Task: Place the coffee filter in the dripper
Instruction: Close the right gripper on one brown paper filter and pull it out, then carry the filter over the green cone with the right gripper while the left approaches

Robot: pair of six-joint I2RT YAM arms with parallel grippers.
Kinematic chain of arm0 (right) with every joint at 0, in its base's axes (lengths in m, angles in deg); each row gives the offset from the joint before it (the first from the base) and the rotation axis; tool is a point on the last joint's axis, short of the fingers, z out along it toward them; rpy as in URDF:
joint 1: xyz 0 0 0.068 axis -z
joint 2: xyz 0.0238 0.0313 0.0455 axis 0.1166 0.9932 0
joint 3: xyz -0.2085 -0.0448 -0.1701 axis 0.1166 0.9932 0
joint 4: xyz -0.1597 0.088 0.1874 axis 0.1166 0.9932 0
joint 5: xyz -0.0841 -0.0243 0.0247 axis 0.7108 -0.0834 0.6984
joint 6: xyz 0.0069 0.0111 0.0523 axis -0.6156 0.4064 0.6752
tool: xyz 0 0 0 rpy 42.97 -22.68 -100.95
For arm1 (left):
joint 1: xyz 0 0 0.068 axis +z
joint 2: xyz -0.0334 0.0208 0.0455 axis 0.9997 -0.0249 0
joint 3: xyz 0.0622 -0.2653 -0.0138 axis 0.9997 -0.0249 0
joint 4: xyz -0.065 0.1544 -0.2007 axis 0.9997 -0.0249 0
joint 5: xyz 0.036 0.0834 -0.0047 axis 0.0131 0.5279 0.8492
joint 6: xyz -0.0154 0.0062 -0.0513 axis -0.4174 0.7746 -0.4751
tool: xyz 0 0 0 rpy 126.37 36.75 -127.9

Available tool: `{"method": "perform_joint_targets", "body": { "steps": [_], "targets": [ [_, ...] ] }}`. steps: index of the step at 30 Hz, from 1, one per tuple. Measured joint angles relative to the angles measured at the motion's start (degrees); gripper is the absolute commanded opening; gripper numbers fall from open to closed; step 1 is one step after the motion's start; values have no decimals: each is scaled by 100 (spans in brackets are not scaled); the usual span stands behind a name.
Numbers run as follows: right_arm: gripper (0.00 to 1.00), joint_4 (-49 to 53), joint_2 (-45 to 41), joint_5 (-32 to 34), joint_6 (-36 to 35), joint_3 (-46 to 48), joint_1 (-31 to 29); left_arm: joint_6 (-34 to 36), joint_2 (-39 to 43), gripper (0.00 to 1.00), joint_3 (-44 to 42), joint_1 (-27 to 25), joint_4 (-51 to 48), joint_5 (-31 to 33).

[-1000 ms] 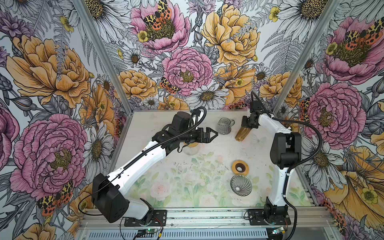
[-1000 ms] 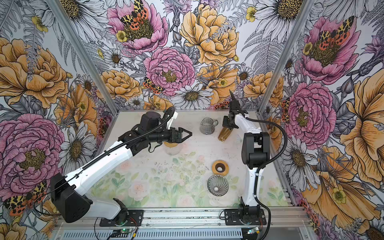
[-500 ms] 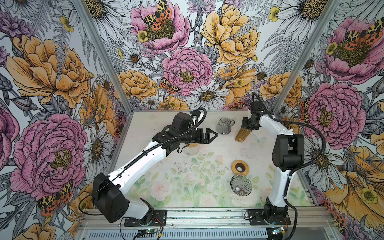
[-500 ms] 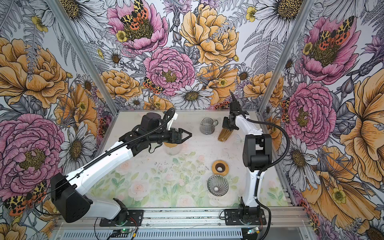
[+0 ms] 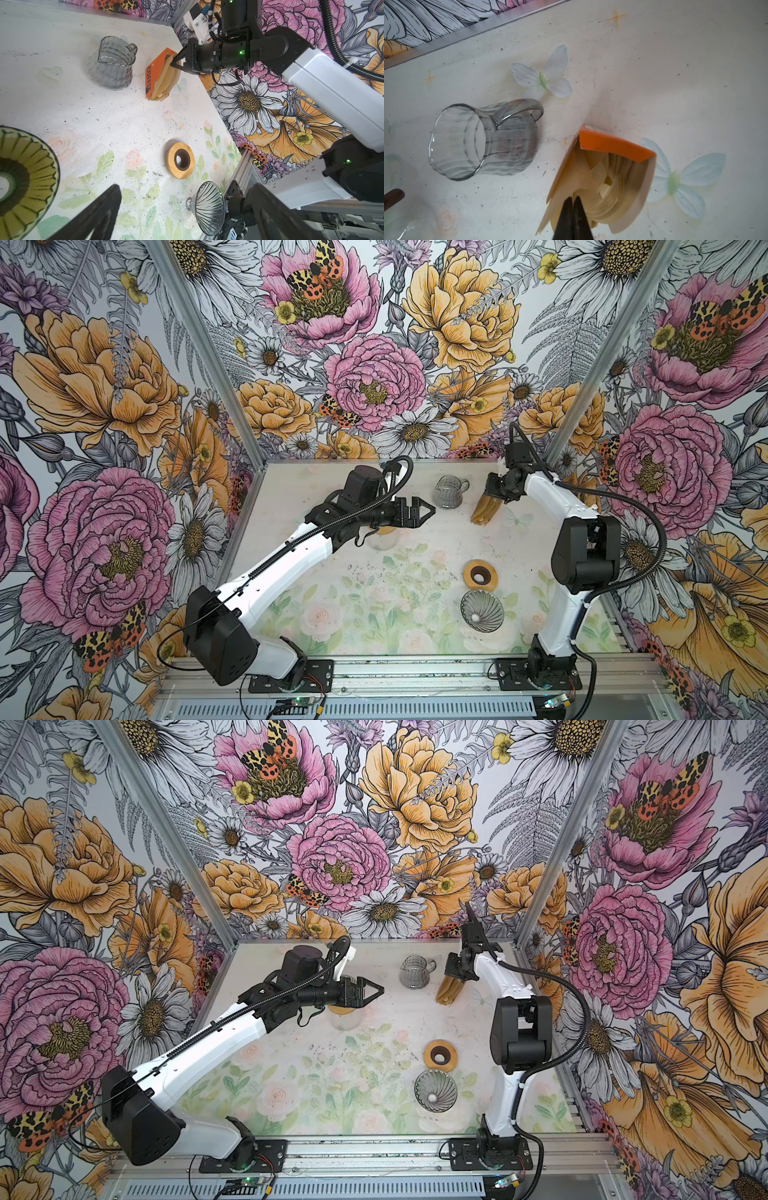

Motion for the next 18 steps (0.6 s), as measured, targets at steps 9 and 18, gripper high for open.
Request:
{"method": "perform_joint_targets", "body": {
  "steps": [9,18],
  "targets": [
    [5,11,-374,-15,129,293,-131,-20,0,99,0,-66,0,48],
    [5,48,-1040,-22,208,385,-382,-37,0,99,0,-116,-17,376]
  ]
}}
